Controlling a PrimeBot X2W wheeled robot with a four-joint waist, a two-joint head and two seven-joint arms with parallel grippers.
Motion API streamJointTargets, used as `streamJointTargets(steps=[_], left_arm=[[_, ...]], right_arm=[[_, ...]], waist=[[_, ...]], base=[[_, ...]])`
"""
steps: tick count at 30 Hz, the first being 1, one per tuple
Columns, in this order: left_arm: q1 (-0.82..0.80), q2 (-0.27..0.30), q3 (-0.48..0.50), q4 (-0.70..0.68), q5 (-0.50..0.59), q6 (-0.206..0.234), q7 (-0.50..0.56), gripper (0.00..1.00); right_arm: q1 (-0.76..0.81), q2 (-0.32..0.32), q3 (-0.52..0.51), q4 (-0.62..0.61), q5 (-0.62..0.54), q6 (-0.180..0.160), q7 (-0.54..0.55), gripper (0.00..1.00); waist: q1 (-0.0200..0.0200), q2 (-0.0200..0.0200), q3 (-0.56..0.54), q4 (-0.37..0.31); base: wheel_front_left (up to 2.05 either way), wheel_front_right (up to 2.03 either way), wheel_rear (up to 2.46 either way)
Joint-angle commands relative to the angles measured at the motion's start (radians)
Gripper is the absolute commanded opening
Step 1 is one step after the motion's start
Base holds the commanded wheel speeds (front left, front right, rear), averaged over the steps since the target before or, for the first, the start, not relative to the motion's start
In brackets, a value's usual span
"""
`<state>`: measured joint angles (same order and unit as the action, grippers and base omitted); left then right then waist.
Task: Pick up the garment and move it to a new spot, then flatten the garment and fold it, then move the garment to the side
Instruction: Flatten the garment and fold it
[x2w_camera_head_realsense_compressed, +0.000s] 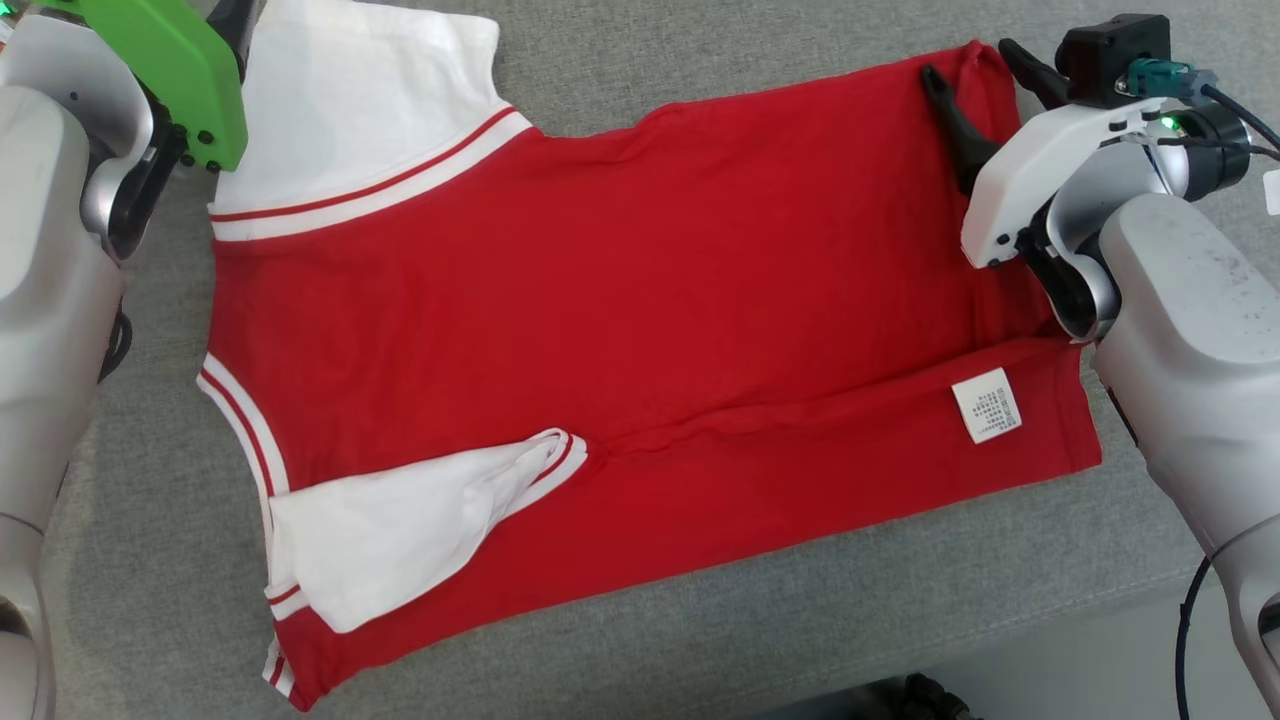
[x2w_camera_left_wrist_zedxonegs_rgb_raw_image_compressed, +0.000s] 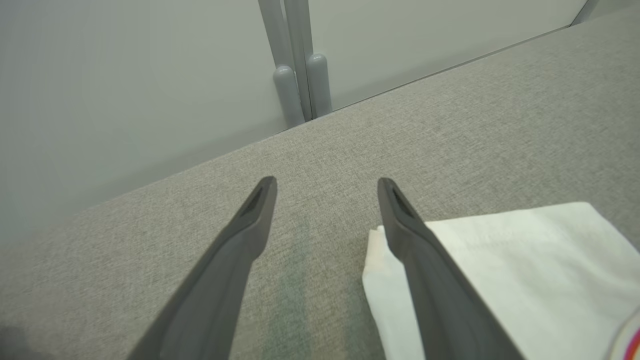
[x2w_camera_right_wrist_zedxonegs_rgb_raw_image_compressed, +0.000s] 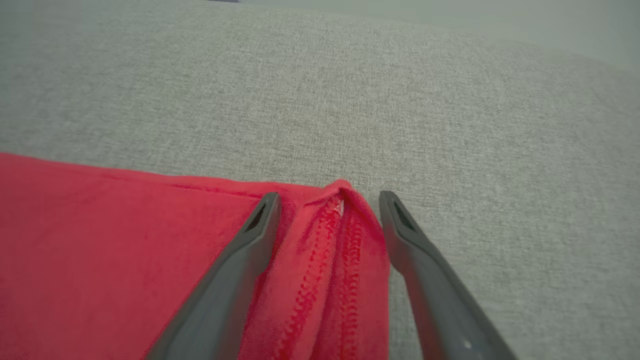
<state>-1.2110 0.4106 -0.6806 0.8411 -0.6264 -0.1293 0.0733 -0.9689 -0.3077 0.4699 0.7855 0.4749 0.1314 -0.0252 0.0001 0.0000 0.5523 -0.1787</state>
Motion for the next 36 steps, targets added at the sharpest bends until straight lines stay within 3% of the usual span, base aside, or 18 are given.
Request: streamJointTargets(steps=[1,21,22,23,24,25,26,36], left_arm=[[-0.023,0.009,-0.012,0.012,-0.017,-0.002,0.001,1.0],[-0.032,0.022,-0.226,0.024,-0.205,-0.002,0.103,1.0],[-0.032,0.021,-0.233,0.025,-0.211,-0.002,0.111,1.0],[-0.035,0.023,-0.243,0.025,-0.217,-0.002,0.113,0.81],[-0.039,0.025,-0.247,0.025,-0.221,-0.002,0.111,0.52],[-0.041,0.025,-0.25,0.027,-0.228,-0.002,0.107,0.11],[-0.042,0.024,-0.253,0.031,-0.233,-0.002,0.105,0.0],[-0.025,-0.001,-0.251,0.069,-0.291,0.0,-0.026,0.0]], right_arm=[[-0.017,0.003,0.011,0.013,0.009,-0.001,-0.01,1.0],[-0.081,0.001,0.132,0.143,0.116,-0.001,-0.061,1.0],[-0.084,0.002,0.139,0.145,0.121,-0.001,-0.06,0.92],[-0.088,0.003,0.145,0.148,0.126,-0.001,-0.059,0.62],[-0.091,0.004,0.151,0.15,0.132,-0.001,-0.058,0.46],[-0.095,0.004,0.155,0.153,0.139,-0.002,-0.054,0.21],[-0.097,0.002,0.16,0.158,0.144,-0.002,-0.05,0.01],[-0.099,-0.019,0.181,0.174,0.19,-0.002,-0.136,0.0]], waist=[[-0.0001,0.0,0.02,-0.022],[-0.0001,0.0,0.009,-0.006],[-0.0001,0.0,0.01,-0.006],[-0.0001,0.0,0.012,-0.007],[-0.0001,0.0,0.014,-0.008],[-0.0001,0.0,0.016,-0.008],[-0.0001,0.0,0.017,-0.009],[-0.0001,0.0,-0.03,0.011]], base=[[0.0,0.0,0.0],[0.0,0.0,0.0],[0.0,0.0,0.0],[0.0,0.0,0.0],[0.0,0.0,0.0],[0.0,0.0,0.0],[0.0,0.0,0.0],[0.0,0.0,0.0]])
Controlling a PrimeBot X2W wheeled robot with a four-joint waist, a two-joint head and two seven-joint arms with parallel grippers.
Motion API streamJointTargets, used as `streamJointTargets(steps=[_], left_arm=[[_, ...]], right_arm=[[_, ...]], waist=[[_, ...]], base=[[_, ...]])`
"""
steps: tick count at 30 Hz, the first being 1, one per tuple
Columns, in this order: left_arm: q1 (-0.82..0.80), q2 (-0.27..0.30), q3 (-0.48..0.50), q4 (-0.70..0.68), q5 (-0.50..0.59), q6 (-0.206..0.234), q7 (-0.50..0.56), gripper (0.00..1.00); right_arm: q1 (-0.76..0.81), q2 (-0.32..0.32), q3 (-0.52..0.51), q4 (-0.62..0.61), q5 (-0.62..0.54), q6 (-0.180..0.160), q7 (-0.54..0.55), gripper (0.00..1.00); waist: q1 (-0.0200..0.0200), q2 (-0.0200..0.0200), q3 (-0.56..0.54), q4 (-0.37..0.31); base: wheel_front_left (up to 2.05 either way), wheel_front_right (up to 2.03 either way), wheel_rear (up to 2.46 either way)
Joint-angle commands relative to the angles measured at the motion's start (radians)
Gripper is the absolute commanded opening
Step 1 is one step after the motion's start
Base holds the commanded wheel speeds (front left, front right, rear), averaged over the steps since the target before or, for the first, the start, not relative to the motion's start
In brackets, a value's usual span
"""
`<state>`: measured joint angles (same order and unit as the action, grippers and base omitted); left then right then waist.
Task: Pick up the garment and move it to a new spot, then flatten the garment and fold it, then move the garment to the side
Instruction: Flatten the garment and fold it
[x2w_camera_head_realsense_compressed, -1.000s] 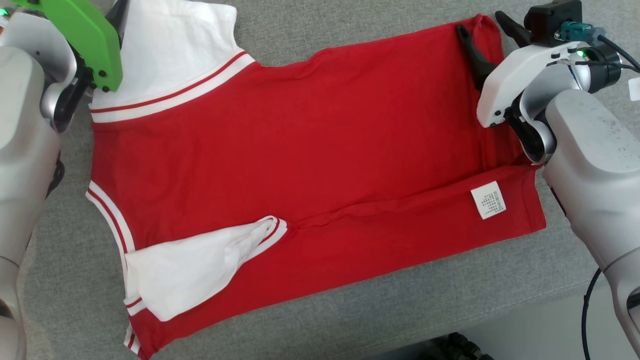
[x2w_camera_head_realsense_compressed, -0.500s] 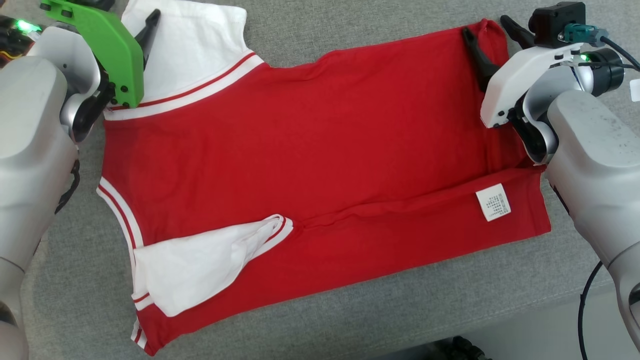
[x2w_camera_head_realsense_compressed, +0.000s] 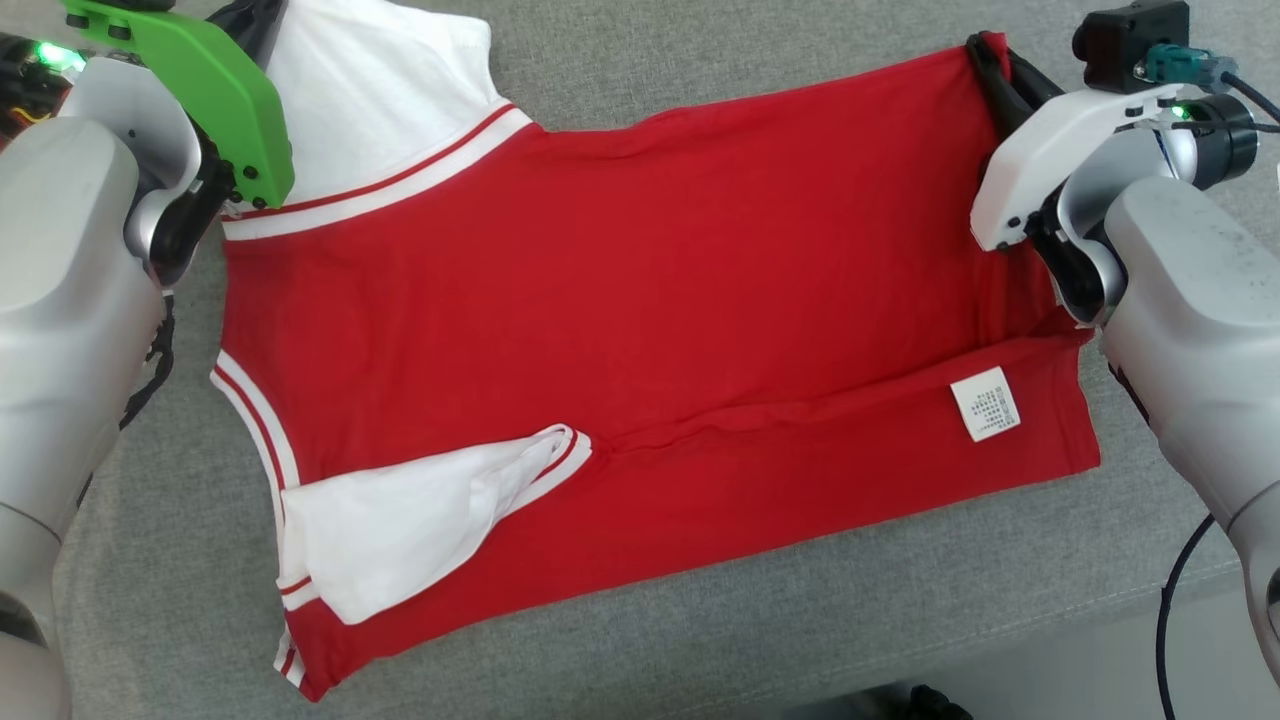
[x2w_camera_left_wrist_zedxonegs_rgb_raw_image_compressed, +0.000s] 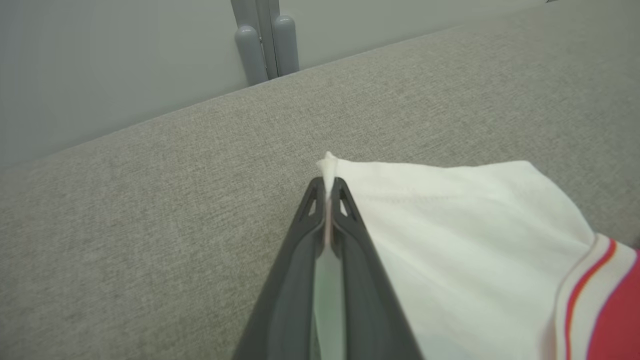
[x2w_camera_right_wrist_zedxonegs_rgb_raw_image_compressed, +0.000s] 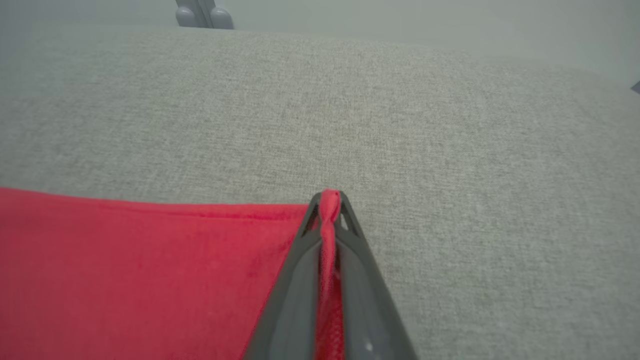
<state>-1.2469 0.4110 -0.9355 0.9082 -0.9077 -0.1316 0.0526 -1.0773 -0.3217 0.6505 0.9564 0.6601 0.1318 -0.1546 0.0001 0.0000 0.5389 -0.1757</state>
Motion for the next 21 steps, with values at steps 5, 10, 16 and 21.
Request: streamJointTargets(steps=[5,10,16,21], left_arm=[[0.038,-0.005,0.012,-0.021,-0.053,0.002,-0.082,0.0],[0.093,-0.001,0.012,-0.088,-0.079,0.002,-0.177,0.0],[0.207,0.011,0.022,-0.205,-0.091,0.009,-0.28,0.0],[0.332,0.028,0.035,-0.334,-0.085,0.053,-0.309,0.0]], right_arm=[[0.051,-0.024,0.01,-0.014,0.038,-0.002,-0.057,0.0],[0.107,-0.052,0.002,-0.051,0.066,-0.002,-0.093,0.0],[0.194,-0.09,-0.032,-0.104,0.076,-0.002,-0.11,0.0],[0.272,-0.111,-0.091,-0.163,0.048,-0.002,-0.111,0.0]], waist=[[-0.0001,0.0,-0.056,0.026],[-0.0001,0.0,-0.088,0.052],[-0.0001,0.0,-0.124,0.089],[-0.0001,0.0,-0.148,0.113]], base=[[0.0,0.0,0.0],[0.0,0.0,0.0],[0.0,0.0,0.0],[0.0,0.0,0.0]])
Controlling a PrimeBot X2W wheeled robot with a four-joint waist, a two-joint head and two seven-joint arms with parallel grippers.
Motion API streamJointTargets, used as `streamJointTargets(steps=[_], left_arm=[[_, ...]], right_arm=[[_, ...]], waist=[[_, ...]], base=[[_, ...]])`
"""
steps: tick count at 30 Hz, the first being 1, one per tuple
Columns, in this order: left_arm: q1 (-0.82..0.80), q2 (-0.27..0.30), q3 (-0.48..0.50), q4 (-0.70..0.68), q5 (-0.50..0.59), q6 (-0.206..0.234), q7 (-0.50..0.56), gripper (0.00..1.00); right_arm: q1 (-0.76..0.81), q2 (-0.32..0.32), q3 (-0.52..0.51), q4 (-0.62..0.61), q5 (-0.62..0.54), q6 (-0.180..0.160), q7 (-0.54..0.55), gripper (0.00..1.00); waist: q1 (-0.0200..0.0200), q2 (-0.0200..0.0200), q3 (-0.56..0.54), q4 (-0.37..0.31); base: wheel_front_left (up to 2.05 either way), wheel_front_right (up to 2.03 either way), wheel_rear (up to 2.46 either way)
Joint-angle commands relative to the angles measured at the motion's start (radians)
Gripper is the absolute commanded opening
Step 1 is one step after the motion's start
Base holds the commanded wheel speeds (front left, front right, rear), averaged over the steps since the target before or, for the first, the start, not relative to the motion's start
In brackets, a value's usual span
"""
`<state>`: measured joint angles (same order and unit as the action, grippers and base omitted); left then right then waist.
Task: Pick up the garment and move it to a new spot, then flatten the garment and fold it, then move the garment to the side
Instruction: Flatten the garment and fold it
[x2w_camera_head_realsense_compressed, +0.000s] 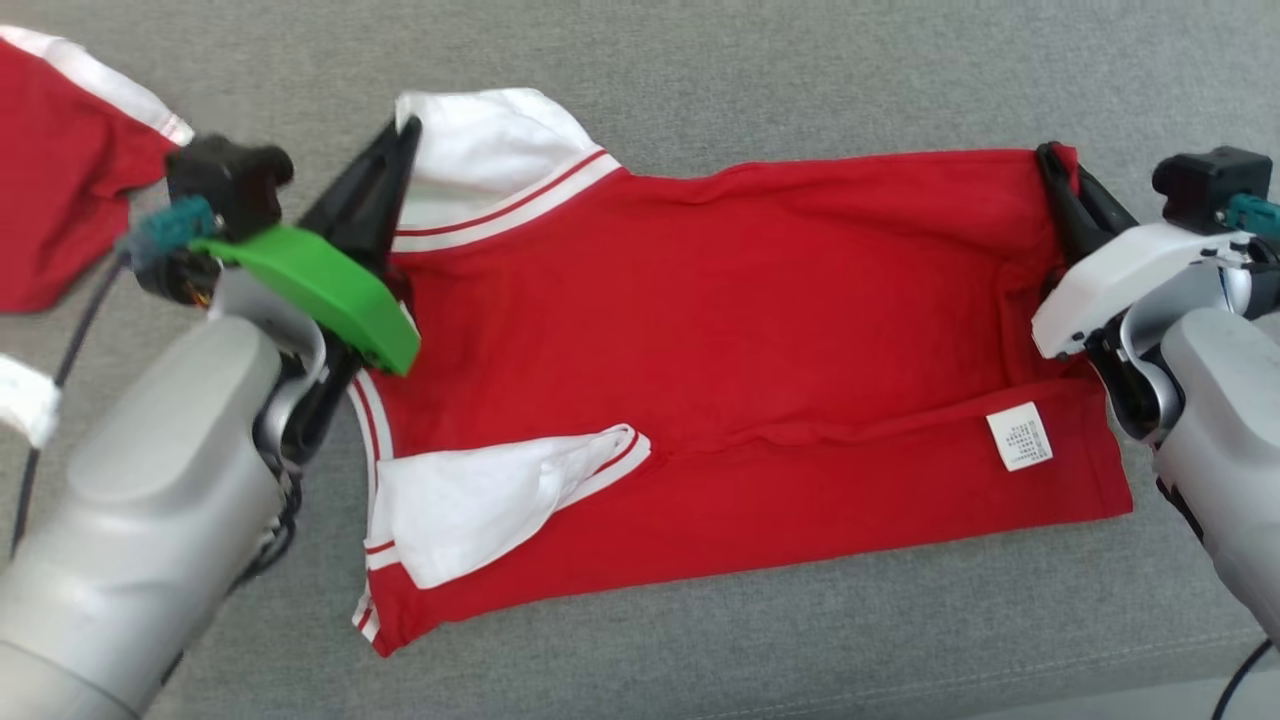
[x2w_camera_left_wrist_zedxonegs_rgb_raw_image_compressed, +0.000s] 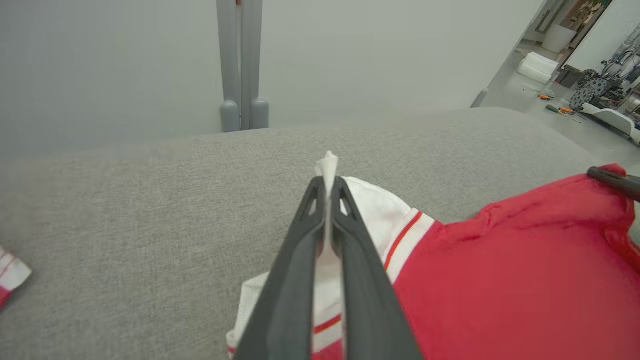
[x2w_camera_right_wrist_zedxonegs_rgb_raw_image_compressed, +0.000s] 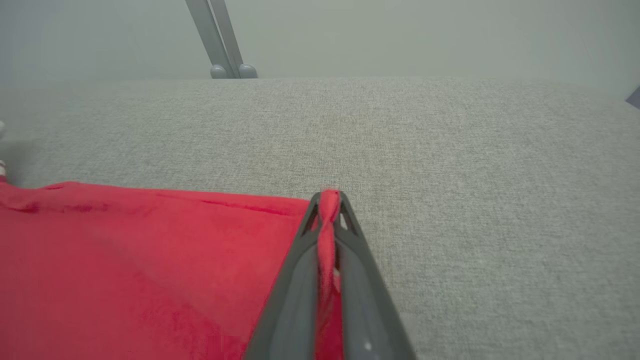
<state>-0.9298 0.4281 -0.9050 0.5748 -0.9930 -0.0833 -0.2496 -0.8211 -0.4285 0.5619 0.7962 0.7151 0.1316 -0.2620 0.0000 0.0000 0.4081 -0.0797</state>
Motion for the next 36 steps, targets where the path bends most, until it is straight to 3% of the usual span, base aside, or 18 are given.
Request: streamJointTargets(steps=[1,14,27,28,29,30,31,36], left_arm=[[0.043,0.018,0.014,-0.033,0.0,0.018,-0.009,0.0],[0.367,0.04,0.151,-0.379,0.072,0.154,-0.016,0.0],[0.617,0.001,0.271,-0.478,0.102,0.183,-0.016,0.0],[0.63,-0.001,0.271,-0.475,0.106,0.184,-0.016,0.0],[0.642,-0.006,0.274,-0.474,0.11,0.182,-0.016,0.25],[0.649,-0.012,0.278,-0.473,0.112,0.18,-0.016,0.88],[0.661,-0.019,0.284,-0.471,0.113,0.181,-0.016,1.0],[0.716,-0.055,0.343,-0.467,0.138,0.177,-0.016,1.0]], right_arm=[[0.036,-0.011,-0.022,-0.019,-0.016,-0.002,-0.003,0.0],[0.252,-0.024,-0.23,-0.202,-0.115,-0.002,-0.003,0.0],[0.411,0.014,-0.352,-0.291,-0.135,-0.002,-0.004,0.0],[0.419,0.017,-0.357,-0.297,-0.137,-0.002,-0.004,0.28],[0.43,0.022,-0.36,-0.306,-0.138,-0.002,-0.003,1.0],[0.439,0.025,-0.362,-0.312,-0.136,-0.002,-0.004,1.0],[0.45,0.026,-0.367,-0.32,-0.136,-0.002,-0.004,1.0],[0.495,0.037,-0.399,-0.35,-0.139,-0.002,-0.004,1.0]], waist=[[0.0,0.0,-0.021,0.022],[0.0,0.0,-0.054,0.056],[0.0,0.0,-0.095,0.066],[0.0,0.0,-0.098,0.066],[0.0,0.0,-0.101,0.066],[0.0,0.0,-0.105,0.066],[0.0,0.0,-0.109,0.065],[0.0,0.0,-0.132,0.057]], base=[[0.0,0.0,0.0],[0.0,0.0,0.0],[0.0,0.0,0.0],[0.0,0.0,0.0],[0.0,0.0,0.0],[0.0,0.0,0.0],[0.0,0.0,0.0],[0.0,0.0,0.0]])
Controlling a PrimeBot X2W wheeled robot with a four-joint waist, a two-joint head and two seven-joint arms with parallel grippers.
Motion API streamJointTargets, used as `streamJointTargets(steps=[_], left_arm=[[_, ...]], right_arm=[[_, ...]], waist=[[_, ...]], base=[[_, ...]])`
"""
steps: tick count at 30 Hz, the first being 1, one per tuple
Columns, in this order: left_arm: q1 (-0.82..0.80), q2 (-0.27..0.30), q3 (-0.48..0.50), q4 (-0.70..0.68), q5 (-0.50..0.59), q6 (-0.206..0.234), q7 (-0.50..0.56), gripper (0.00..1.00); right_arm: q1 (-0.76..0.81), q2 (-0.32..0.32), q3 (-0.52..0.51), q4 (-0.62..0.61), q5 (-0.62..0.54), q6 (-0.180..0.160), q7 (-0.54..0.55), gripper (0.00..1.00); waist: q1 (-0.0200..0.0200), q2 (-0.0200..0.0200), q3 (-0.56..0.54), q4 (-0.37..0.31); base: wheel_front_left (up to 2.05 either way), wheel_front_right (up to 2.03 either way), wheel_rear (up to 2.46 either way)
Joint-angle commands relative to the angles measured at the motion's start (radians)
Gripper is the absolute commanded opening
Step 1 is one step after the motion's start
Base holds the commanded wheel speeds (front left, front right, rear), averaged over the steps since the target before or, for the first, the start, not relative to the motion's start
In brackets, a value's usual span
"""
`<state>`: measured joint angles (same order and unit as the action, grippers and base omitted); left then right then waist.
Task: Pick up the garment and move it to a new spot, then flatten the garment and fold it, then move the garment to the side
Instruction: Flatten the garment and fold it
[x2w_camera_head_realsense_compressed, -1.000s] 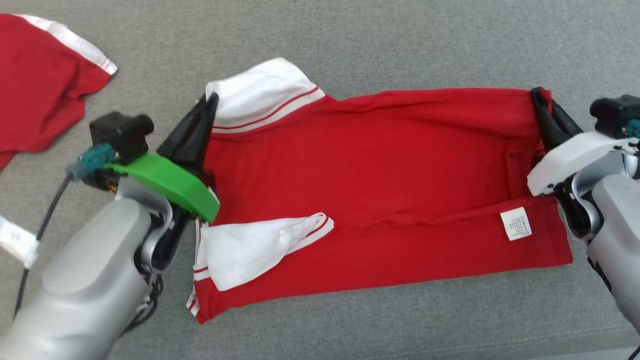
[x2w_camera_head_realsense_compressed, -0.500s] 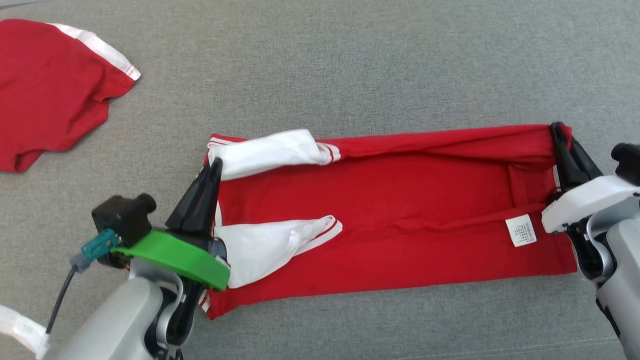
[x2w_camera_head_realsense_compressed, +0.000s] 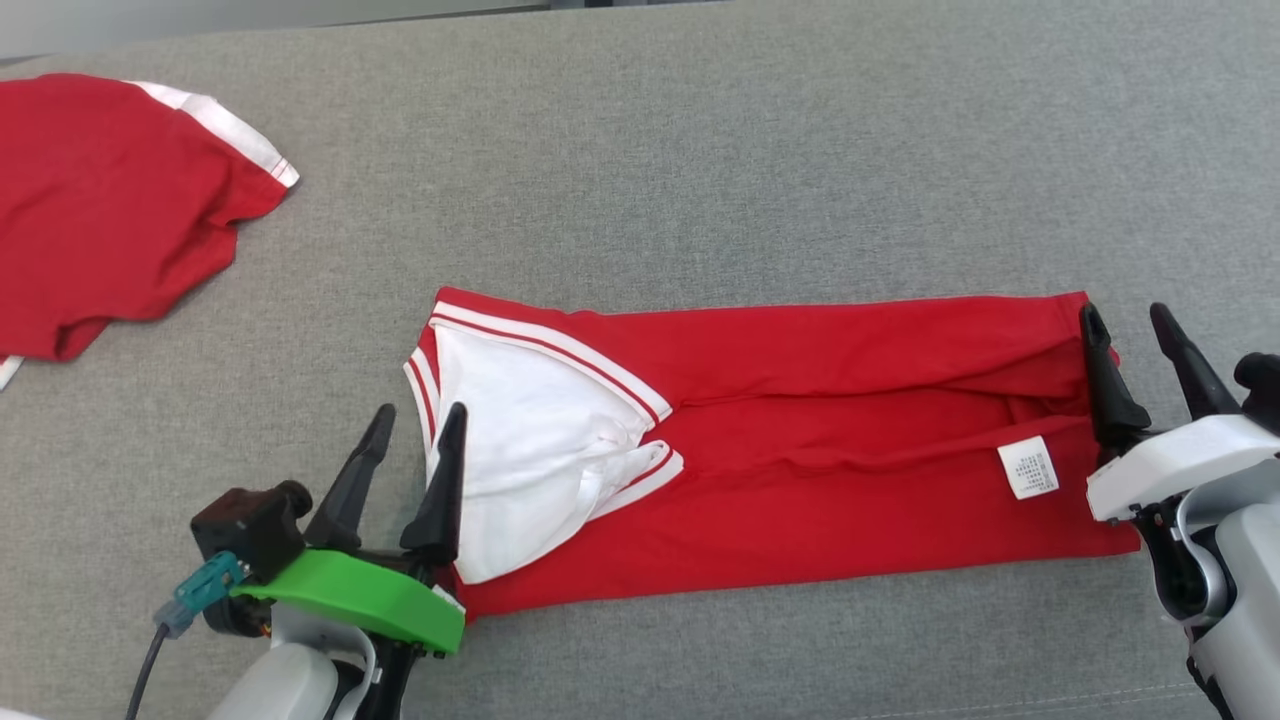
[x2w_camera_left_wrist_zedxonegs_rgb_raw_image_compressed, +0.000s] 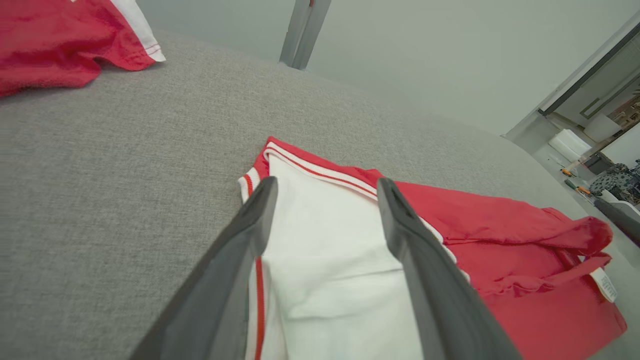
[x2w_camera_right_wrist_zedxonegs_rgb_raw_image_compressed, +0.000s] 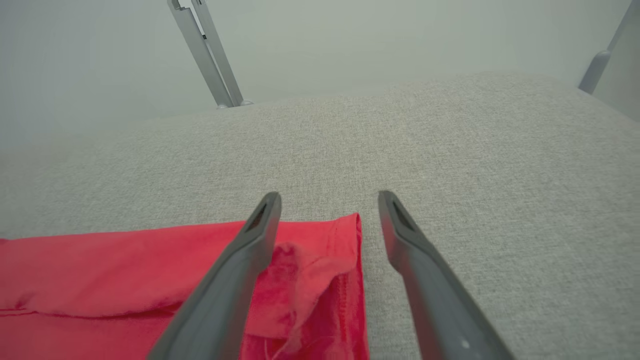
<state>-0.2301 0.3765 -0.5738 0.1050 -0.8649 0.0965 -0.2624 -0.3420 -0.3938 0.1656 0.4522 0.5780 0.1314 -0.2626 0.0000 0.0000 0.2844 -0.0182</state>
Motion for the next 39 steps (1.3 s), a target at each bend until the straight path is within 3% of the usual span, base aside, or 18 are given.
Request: streamJointTargets(steps=[1,5,10,16,22,30,31,32,34,39], left_arm=[[0.023,-0.009,0.028,0.002,0.019,-0.003,-0.003,1.0],[0.056,-0.047,0.119,-0.009,0.079,-0.015,-0.003,1.0],[0.099,-0.134,0.317,-0.076,0.27,-0.015,-0.002,1.0],[0.148,-0.253,0.511,-0.102,0.434,-0.076,-0.002,1.0],[0.157,-0.303,0.616,-0.063,0.537,-0.141,-0.002,1.0],[0.164,-0.325,0.685,-0.035,0.591,-0.179,-0.002,1.0],[0.166,-0.325,0.692,-0.033,0.594,-0.181,-0.002,1.0],[0.168,-0.325,0.696,-0.03,0.589,-0.182,-0.002,1.0],[0.169,-0.326,0.696,-0.026,0.579,-0.183,-0.002,1.0],[0.171,-0.326,0.695,-0.018,0.587,-0.181,-0.002,1.0]], right_arm=[[0.021,0.002,-0.009,-0.012,-0.005,-0.002,-0.003,1.0],[0.044,0.009,-0.034,-0.027,-0.012,-0.001,-0.003,1.0],[0.038,0.018,-0.04,0.012,-0.013,-0.001,-0.003,1.0],[-0.017,0.039,-0.005,0.118,-0.016,-0.001,-0.003,1.0],[-0.053,0.056,0.005,0.246,-0.013,-0.001,-0.003,1.0],[-0.016,0.09,0.007,0.332,0.021,-0.001,-0.003,1.0],[-0.01,0.097,0.017,0.337,0.027,-0.001,-0.002,0.94],[-0.002,0.103,0.029,0.344,0.035,-0.001,0.0,0.45],[0.003,0.114,0.049,0.353,0.05,-0.001,0.0,0.0],[-0.003,0.11,0.066,0.353,0.073,-0.001,0.0,0.0]], waist=[[0.0,0.0,-0.013,-0.006],[0.0,0.0,-0.03,-0.008],[0.0,0.0,-0.043,-0.002],[0.0,0.0,-0.045,0.012],[0.0,0.0,-0.042,0.03],[0.0,0.0,-0.055,0.041],[0.0,0.0,-0.057,0.041],[0.0,0.0,-0.06,0.04],[0.0,0.0,-0.063,0.037],[0.0,0.0,-0.071,0.029]], base=[[0.0,0.0,0.0],[0.0,0.0,0.0],[0.0,0.0,0.0],[0.0,0.0,0.0],[0.0,0.0,0.0],[0.0,0.0,0.0],[0.0,0.0,0.0],[0.0,0.0,0.0],[0.0,0.0,0.0],[0.0,0.0,0.0]])
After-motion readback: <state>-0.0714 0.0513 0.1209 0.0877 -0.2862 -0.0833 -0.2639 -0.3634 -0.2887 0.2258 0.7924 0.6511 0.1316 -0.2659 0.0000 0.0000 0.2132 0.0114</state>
